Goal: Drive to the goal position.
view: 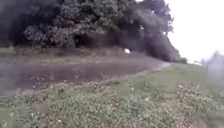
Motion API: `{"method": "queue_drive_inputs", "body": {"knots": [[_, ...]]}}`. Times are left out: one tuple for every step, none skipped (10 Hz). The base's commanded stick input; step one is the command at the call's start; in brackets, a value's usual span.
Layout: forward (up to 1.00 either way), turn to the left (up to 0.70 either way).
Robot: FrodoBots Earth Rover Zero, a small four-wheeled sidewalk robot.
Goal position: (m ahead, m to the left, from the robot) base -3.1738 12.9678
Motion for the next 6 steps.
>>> {"method": "queue_drive_inputs", "body": {"knots": [[0.00, 0.45], [0.00, 0.45], [0.00, 0.45], [0.00, 0.45], [0.00, 0.45], [0.00, 0.45]]}}
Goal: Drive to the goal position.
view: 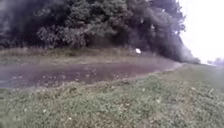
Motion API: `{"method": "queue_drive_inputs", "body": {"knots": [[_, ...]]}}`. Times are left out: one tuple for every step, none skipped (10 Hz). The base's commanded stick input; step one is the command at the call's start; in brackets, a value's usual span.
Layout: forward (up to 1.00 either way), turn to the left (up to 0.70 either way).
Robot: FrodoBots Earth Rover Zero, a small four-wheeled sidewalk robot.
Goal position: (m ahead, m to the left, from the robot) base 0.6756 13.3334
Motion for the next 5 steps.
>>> {"method": "queue_drive_inputs", "body": {"knots": [[0.00, 0.45], [0.00, 0.45], [0.00, 0.45], [0.00, 0.45], [0.00, 0.45]]}}
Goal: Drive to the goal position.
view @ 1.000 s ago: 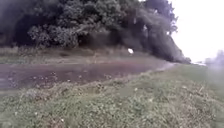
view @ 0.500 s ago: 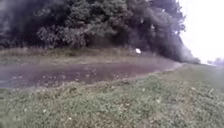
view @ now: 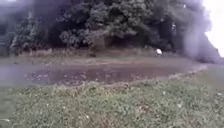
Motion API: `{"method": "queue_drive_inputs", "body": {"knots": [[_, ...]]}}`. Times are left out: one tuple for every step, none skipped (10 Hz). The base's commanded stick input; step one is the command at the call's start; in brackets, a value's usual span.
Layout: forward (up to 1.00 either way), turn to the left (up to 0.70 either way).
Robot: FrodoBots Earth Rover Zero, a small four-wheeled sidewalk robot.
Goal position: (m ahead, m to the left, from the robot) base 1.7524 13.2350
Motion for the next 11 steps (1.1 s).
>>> {"method": "queue_drive_inputs", "body": {"knots": [[0.00, 0.45], [0.00, 0.45], [0.00, 0.45], [0.00, 0.45], [0.00, 0.45], [0.00, 0.45], [0.00, 0.45], [0.00, 0.45], [0.00, 0.45], [0.00, 0.45], [0.00, 0.45]]}}
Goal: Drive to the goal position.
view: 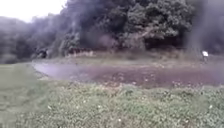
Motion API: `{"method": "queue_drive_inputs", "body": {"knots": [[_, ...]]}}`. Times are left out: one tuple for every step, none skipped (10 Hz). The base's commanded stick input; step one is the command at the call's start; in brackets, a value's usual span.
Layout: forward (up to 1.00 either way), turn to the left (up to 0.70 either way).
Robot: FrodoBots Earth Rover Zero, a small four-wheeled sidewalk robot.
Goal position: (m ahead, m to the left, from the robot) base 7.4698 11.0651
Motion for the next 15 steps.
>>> {"method": "queue_drive_inputs", "body": {"knots": [[0.00, 0.45], [0.00, 0.45], [0.00, 0.45], [0.00, 0.45], [0.00, 0.45], [0.00, 0.45], [0.00, 0.45], [0.00, 0.45], [0.00, 0.45], [0.00, 0.45], [0.00, 0.45], [0.00, 0.45], [0.00, 0.45], [0.00, 0.45], [0.00, 0.45]]}}
